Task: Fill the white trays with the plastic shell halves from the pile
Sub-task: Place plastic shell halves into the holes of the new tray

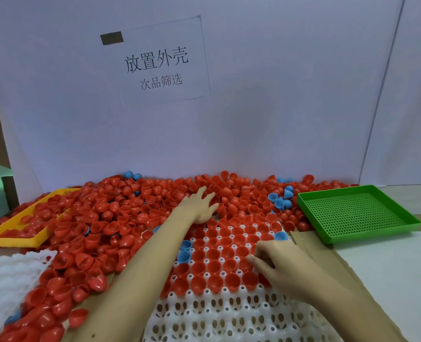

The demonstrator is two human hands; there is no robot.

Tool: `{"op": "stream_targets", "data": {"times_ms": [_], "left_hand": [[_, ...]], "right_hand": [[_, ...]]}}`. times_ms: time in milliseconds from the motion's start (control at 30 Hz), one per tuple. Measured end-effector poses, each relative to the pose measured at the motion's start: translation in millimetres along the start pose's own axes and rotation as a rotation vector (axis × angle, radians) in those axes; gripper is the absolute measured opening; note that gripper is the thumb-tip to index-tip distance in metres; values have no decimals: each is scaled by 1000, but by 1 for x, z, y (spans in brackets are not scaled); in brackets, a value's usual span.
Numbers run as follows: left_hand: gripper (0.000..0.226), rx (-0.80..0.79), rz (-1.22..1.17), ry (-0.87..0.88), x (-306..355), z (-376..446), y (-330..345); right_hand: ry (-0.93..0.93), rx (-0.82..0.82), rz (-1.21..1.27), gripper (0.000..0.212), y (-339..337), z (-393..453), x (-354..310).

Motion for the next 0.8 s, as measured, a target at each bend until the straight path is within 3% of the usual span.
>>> {"op": "stream_targets", "data": {"times_ms": [267,500,700,800], "left_hand": [[33,70,35,-50,-5,-7,-8],[43,535,-288,41,-37,-52,-37],[35,747,-690,170,8,-121,-27],[33,748,-777,245,36,-159,-18]], "right_hand": [[11,-12,3,32,0,-1,-2],[20,-19,-23,29,1,0,-2],[25,-31,-15,28,0,0,-3],[21,-34,-7,28,0,0,-3]]}}
Point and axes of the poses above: each hand's wrist, its own z-axis towards the middle knuckle, its own y-axis out of the palm, x = y × z, the point moved 7 cm from there along z, towards the middle knuckle, and after that the axes turned 6 degrees about y, right-handed, at the moved point
